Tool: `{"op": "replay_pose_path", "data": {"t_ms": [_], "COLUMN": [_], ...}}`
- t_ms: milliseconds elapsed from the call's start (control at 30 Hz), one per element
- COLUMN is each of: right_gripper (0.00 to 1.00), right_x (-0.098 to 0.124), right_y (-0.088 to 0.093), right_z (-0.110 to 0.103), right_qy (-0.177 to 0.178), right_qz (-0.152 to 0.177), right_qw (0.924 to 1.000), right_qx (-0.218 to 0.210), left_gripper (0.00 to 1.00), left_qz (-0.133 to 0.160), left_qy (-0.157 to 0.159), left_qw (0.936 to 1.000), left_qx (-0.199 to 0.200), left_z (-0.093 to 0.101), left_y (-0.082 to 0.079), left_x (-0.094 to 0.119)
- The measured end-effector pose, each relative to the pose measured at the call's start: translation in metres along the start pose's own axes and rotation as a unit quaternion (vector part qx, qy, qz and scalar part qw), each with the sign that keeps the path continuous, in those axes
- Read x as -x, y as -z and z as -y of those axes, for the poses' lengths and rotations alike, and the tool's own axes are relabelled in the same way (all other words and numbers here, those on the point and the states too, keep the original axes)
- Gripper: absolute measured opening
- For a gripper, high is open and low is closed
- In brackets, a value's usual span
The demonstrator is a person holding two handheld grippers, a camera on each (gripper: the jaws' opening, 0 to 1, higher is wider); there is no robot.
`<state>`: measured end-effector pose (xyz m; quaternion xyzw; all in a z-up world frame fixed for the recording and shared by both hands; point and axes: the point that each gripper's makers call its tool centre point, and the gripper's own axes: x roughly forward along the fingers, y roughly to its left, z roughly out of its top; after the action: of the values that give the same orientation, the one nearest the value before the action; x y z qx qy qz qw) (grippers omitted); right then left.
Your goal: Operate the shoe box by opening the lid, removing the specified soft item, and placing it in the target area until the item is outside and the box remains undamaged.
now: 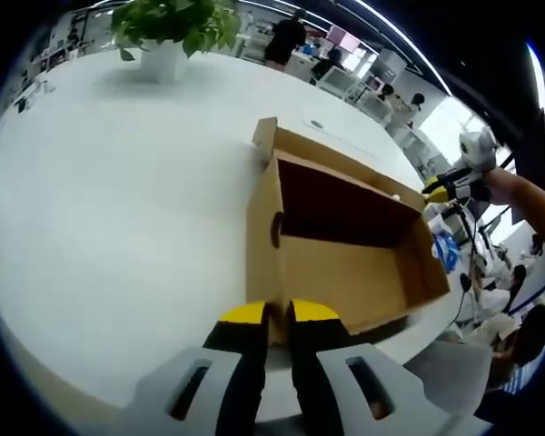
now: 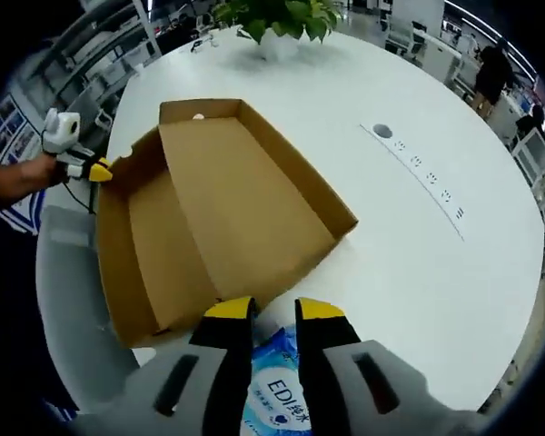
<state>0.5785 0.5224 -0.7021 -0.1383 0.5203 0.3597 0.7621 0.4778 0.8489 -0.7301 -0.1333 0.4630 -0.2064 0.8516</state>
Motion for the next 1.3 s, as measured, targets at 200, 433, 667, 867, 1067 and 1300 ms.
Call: {"op": "replay_pose_path", "data": {"t_ms": [200,433,667,867,1067,1300], "right_gripper": [0.14,0.17,0.15,0.06,0.01,0.00], "right_x": [-0.015,-0.030,-0.039,-0.037,-0.031,-0.025], "right_y": [-0.001,-0.001,-0.003,-0.004,-0.005,-0.009], "right_z": [0.002,0.013,0.023,0.023,0.023,0.024], "right_qy": [0.002,-0.004,-0.009,-0.007,0.003,0.021], "right_qz": [-0.009,-0.018,-0.020,-0.018,-0.007,0.016], "right_qw": [0.9997,0.9982,0.9963,0.9991,1.0000,0.9989], "right_qx": [-0.022,-0.057,-0.083,-0.038,0.000,0.040], "left_gripper": [0.05,0.05,0.05,0.05,0.05,0.05], "left_qz": [-0.001,0.001,0.000,-0.001,-0.001,-0.002], "left_qy": [-0.001,-0.001,-0.002,-0.003,-0.005,-0.006], "left_qw": [1.0000,1.0000,1.0000,1.0000,1.0000,1.0000], "left_qx": [-0.001,-0.001,-0.003,-0.003,-0.005,-0.006], "left_z": [0.000,0.000,0.000,0.001,0.001,0.001], "left_y": [0.000,0.000,0.000,0.000,0.000,0.000], "left_x": [0.001,0.001,0.000,0.000,0.000,-0.001]}}
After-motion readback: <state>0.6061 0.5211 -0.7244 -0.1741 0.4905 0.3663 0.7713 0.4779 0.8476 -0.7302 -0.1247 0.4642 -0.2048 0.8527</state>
